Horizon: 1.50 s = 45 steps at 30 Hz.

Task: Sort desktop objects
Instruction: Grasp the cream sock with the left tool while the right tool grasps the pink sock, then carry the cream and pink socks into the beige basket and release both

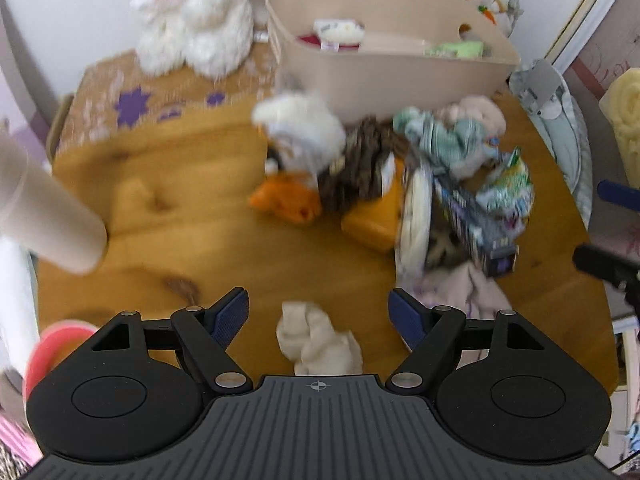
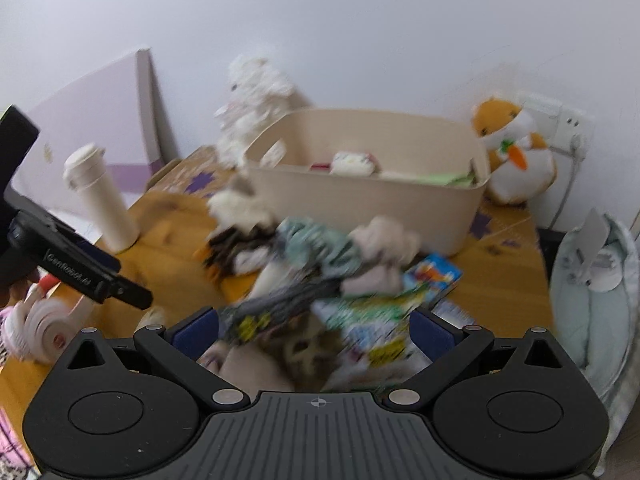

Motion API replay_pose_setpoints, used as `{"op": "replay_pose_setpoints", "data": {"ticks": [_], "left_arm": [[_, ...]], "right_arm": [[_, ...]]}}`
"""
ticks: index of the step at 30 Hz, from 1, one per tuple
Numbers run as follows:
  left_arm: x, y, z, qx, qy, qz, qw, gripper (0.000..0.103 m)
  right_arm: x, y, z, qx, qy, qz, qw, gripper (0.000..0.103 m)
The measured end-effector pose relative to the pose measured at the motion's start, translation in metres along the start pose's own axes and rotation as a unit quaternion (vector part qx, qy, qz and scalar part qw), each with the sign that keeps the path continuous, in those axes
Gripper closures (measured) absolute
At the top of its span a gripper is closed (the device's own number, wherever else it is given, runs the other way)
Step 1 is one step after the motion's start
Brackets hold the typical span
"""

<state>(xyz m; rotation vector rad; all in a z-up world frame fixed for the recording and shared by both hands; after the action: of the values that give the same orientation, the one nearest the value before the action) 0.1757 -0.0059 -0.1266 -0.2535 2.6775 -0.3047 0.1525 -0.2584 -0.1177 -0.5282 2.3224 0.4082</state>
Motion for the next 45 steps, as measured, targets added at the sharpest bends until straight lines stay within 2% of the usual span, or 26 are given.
{"op": "replay_pose_setpoints", "data": {"ticks": [4,12,21,24,27,28,32,34,36,40,45], "left_arm": [[0.015,-0.001,0.009,0.001,0.019,-0.006,0.9998,0.025],[0.034,0.002,0.041,-0.006,0.056,-0.022,0.9982,0.025],[0.043,-0.004,0.066,-0.023,0.064,-0.025,0.9973,0.025],[0.044,-0.006,0.071,-0.027,0.064,-0.021,0.9974,0.03],[0.044,-0.01,0.07,-0.027,0.057,-0.011,0.998,0.042],[0.044,-0.011,0.07,-0.024,0.054,-0.006,0.9982,0.047],[0.043,-0.014,0.069,-0.012,0.053,0.004,0.9985,0.069],[0.043,-0.013,0.068,-0.004,0.056,0.003,0.9984,0.076],[0.043,-0.013,0.067,-0.002,0.055,0.004,0.9985,0.079],[0.042,-0.012,0.061,0.008,0.05,0.008,0.9987,0.082],[0.038,-0.008,0.052,0.015,0.042,0.009,0.999,0.082]], "right_arm": [[0.019,0.012,0.012,-0.022,0.034,0.011,0.999,0.0],[0.047,0.036,0.046,-0.036,0.087,-0.025,0.995,0.0],[0.05,0.06,0.078,-0.02,0.11,-0.079,0.991,0.001],[0.05,0.058,0.085,-0.019,0.119,-0.069,0.99,0.012],[0.051,0.054,0.09,-0.023,0.134,-0.06,0.989,0.027],[0.052,0.053,0.091,-0.028,0.136,-0.055,0.989,0.036],[0.053,0.048,0.087,-0.044,0.139,-0.051,0.988,0.053],[0.053,0.045,0.083,-0.057,0.14,-0.05,0.987,0.064],[0.053,0.043,0.079,-0.072,0.143,-0.048,0.986,0.071],[0.057,0.039,0.068,-0.09,0.15,-0.042,0.984,0.077],[0.059,0.031,0.049,-0.107,0.151,-0.039,0.982,0.078]]}}
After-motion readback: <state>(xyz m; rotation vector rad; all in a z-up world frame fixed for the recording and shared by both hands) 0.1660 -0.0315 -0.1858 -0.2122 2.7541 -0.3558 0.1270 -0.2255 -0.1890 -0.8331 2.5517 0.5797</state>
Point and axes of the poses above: each gripper's, at about its wrist camera, not at the fingertips, and z roughly the way its jaws point, y to its left, x to its underside, the point moved 1 cm from there along z, roughly the way its jaws point, and after that the axes turned 2 degrees about -x, right-handed, at the moved point
